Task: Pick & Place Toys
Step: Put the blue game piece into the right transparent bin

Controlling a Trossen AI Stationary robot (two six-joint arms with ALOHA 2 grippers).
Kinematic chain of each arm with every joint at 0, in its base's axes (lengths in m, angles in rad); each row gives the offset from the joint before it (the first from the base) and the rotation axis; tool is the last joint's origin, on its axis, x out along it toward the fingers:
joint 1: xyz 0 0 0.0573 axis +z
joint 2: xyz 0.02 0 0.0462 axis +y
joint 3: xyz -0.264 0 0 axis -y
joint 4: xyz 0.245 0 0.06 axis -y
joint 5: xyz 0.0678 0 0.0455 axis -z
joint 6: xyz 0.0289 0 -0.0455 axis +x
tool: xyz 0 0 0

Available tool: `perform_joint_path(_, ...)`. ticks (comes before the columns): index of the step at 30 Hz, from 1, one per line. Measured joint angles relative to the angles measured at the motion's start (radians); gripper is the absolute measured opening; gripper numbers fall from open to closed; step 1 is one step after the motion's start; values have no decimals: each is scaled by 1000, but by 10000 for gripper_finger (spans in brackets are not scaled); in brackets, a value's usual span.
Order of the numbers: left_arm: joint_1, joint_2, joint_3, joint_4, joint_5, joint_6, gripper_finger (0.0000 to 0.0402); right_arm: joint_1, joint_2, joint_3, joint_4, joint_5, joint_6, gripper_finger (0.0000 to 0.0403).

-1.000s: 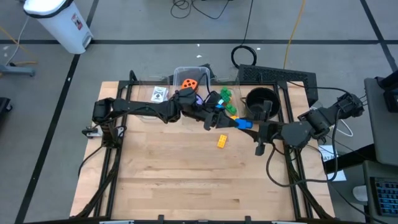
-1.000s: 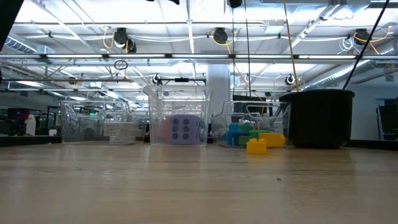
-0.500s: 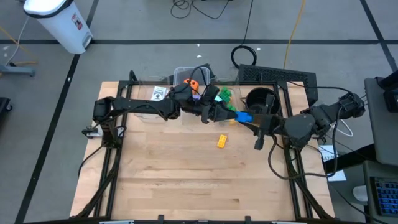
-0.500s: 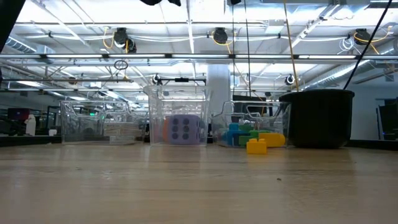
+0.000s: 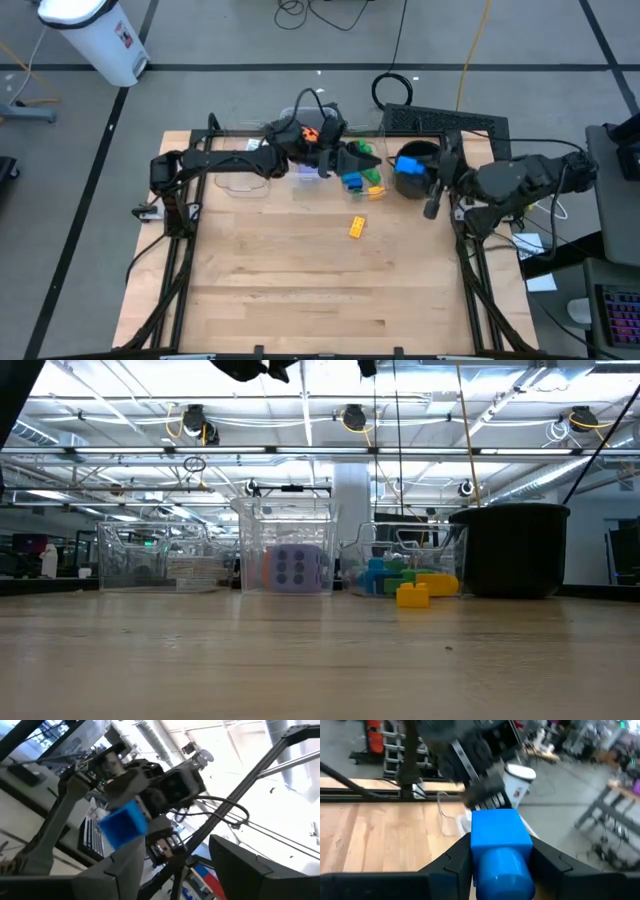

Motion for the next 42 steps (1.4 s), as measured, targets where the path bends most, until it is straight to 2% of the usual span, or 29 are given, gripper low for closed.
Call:
perform_joint_path(2,19,-10,0,0,26,0,227,-23,-14,0,-46,-4,58,134)
perform_joint_path(5,39,-28,0,-6,39,21,227,-75,-20,0,-104,-76,121,134)
perform_joint_path(11,47,-111,0,-96,18,167,227,-279,50,0,-179,-355,161,133)
perform_joint_path(17,16,-221,0,-329,-29,360,227,-516,201,0,-222,-686,98,133)
perform_joint_path(24,-52,-322,0,-619,-146,503,227,-694,393,0,-227,-912,-27,135)
perform_joint_path(26,-72,-344,0,-668,-185,526,227,-727,443,0,-241,-943,-58,135)
perform_joint_path(31,-113,-374,0,-717,-250,549,227,-790,563,10,-286,-943,-142,135)
perform_joint_path(42,-153,-376,0,-758,-272,518,227,-842,799,127,-362,-943,-267,136)
